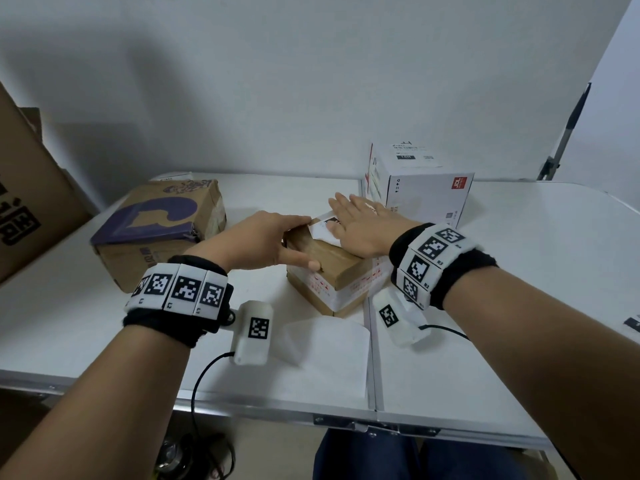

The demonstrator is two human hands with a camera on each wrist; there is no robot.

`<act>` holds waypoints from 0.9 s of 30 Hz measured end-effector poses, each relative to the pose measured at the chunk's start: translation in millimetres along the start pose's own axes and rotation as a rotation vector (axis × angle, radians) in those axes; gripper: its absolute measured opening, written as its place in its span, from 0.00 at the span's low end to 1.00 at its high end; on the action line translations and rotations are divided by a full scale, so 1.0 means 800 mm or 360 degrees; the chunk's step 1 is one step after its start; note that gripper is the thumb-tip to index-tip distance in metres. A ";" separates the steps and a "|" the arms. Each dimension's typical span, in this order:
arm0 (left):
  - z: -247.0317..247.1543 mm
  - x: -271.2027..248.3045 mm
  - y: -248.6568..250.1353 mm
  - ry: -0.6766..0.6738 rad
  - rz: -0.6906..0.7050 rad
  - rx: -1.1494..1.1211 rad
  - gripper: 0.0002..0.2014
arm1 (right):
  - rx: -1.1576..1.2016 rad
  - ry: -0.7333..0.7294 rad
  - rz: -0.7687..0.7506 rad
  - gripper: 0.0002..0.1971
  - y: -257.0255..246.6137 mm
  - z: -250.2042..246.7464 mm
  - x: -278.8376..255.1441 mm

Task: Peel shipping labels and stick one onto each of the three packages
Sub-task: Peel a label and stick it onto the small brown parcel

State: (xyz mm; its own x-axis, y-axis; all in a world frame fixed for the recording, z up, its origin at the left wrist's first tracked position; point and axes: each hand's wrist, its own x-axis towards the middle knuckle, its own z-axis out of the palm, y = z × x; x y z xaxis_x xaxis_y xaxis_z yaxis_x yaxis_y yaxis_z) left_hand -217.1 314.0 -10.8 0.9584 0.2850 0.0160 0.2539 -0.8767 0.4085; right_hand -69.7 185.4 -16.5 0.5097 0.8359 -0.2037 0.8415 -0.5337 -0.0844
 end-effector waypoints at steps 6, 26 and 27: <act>0.000 0.003 -0.002 0.0008 0.0031 0.0088 0.44 | 0.0032 -0.0034 -0.0058 0.31 -0.018 0.006 -0.013; 0.006 0.002 0.004 0.0035 -0.0049 0.0436 0.35 | 0.0102 -0.0002 -0.0257 0.35 -0.048 0.018 -0.076; 0.007 0.002 0.007 0.0049 -0.0063 0.0458 0.35 | 0.0091 -0.0008 -0.0265 0.35 -0.048 0.019 -0.079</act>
State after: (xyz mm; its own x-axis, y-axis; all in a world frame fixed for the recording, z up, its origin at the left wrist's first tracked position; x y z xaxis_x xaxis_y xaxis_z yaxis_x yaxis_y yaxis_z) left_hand -213.6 307.5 -14.1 0.9437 0.3291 0.0350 0.3219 -0.9373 0.1340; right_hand -136.8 151.2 -15.6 0.3631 0.9127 -0.1874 0.9025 -0.3945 -0.1728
